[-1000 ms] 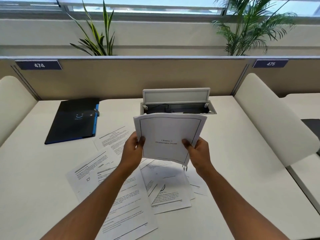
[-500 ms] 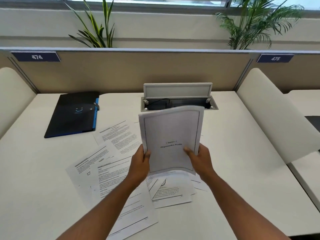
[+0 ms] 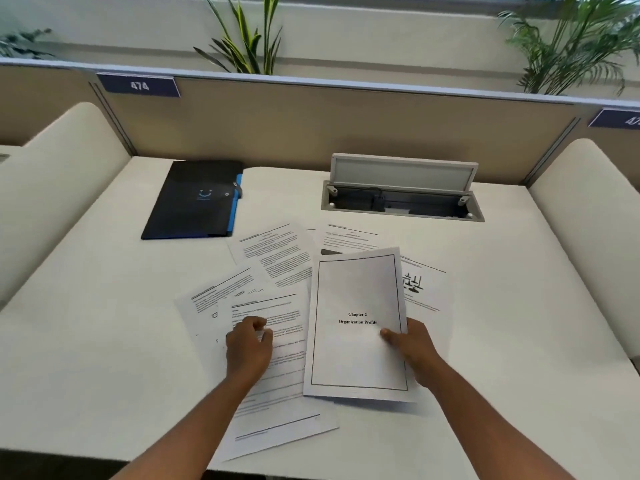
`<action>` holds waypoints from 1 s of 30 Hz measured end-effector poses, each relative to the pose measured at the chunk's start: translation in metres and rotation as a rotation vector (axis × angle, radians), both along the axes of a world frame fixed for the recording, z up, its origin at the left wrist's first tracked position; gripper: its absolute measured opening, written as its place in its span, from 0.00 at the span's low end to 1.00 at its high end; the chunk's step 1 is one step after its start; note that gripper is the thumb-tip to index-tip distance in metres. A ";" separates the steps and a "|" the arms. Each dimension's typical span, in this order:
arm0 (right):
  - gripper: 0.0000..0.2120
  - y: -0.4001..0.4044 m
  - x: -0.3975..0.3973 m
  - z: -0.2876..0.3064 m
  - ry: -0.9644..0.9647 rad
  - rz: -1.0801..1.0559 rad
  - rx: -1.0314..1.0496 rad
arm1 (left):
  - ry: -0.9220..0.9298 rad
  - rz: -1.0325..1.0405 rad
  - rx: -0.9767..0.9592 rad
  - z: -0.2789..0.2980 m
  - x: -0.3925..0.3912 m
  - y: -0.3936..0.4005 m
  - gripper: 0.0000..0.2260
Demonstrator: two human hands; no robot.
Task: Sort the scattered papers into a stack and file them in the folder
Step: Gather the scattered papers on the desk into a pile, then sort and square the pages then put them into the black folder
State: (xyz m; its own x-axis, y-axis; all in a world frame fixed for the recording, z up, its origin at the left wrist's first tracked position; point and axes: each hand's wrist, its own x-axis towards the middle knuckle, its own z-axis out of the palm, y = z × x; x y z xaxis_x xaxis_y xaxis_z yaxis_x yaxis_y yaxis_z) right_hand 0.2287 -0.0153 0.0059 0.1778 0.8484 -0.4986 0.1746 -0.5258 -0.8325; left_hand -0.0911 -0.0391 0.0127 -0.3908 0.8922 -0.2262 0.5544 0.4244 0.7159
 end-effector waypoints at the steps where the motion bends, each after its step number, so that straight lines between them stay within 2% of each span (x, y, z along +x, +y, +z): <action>1: 0.11 0.000 -0.003 -0.003 -0.025 0.004 -0.011 | 0.077 0.028 -0.017 0.000 -0.006 -0.003 0.11; 4: 0.10 0.001 -0.011 -0.005 -0.092 0.019 -0.030 | 0.258 0.181 -0.176 -0.002 -0.019 -0.014 0.23; 8: 0.11 0.006 -0.023 -0.002 -0.182 0.060 0.003 | 0.231 0.276 -0.381 -0.006 -0.028 -0.023 0.49; 11: 0.11 0.008 -0.034 0.001 -0.234 0.076 0.039 | 0.265 0.234 -0.381 -0.009 -0.026 -0.023 0.57; 15: 0.11 0.008 -0.046 0.003 -0.207 0.084 0.056 | 0.284 0.223 -0.362 -0.008 -0.029 -0.020 0.57; 25: 0.11 0.002 -0.045 -0.001 -0.115 0.024 0.002 | -0.070 0.238 -0.091 -0.009 -0.048 -0.015 0.58; 28: 0.11 0.000 -0.045 -0.004 -0.111 0.015 -0.007 | -0.097 0.262 -0.103 -0.009 -0.048 -0.014 0.53; 30: 0.11 -0.001 -0.045 -0.005 -0.096 0.022 -0.026 | -0.108 0.267 -0.129 -0.009 -0.050 -0.012 0.43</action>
State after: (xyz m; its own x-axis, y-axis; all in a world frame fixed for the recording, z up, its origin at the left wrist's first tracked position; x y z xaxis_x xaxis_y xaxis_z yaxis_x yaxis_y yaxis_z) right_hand 0.1837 -0.0162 0.0008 0.2077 0.8394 -0.5023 0.2646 -0.5426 -0.7972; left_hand -0.1411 -0.0515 0.0039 -0.5751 0.7225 -0.3837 0.3351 0.6360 0.6952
